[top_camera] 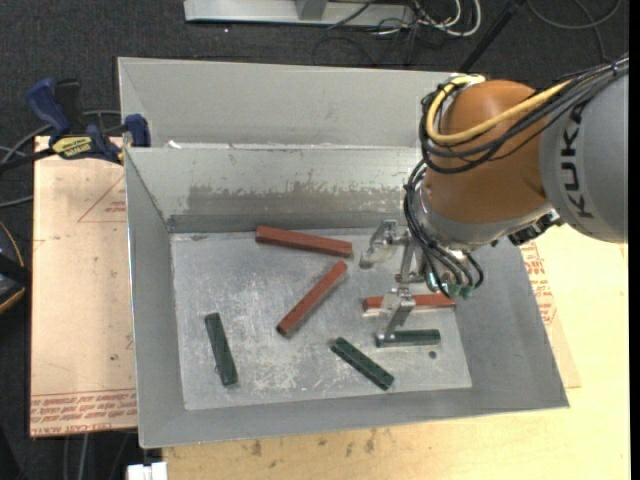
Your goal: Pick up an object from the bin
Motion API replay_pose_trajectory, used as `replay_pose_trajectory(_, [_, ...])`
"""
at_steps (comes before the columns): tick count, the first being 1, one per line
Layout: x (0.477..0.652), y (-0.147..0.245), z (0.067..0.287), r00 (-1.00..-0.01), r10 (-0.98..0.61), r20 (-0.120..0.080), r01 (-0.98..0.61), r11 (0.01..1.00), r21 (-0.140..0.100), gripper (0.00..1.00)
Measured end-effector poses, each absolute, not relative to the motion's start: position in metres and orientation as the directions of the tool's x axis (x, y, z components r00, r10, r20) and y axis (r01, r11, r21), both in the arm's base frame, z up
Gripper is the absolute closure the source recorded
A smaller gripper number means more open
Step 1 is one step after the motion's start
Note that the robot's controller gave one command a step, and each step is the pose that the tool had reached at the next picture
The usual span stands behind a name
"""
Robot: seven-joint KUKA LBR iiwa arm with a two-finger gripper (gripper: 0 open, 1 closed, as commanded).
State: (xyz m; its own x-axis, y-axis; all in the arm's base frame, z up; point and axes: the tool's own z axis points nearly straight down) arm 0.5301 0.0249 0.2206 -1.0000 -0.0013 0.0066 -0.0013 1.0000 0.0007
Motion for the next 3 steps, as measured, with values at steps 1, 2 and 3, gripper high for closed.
replay_pose_trajectory(1, [0.532, 0.025, 0.224, -1.000, 0.000, -0.001, 0.000, 1.000, 0.001, 0.00])
replay_pose_trajectory(2, [0.558, -0.017, 0.160, -0.997, -0.076, -0.007, -0.076, 0.997, 0.000, 0.00])
replay_pose_trajectory(3, [0.557, -0.081, 0.162, -0.981, -0.193, -0.003, -0.193, 0.981, -0.002, 0.00])
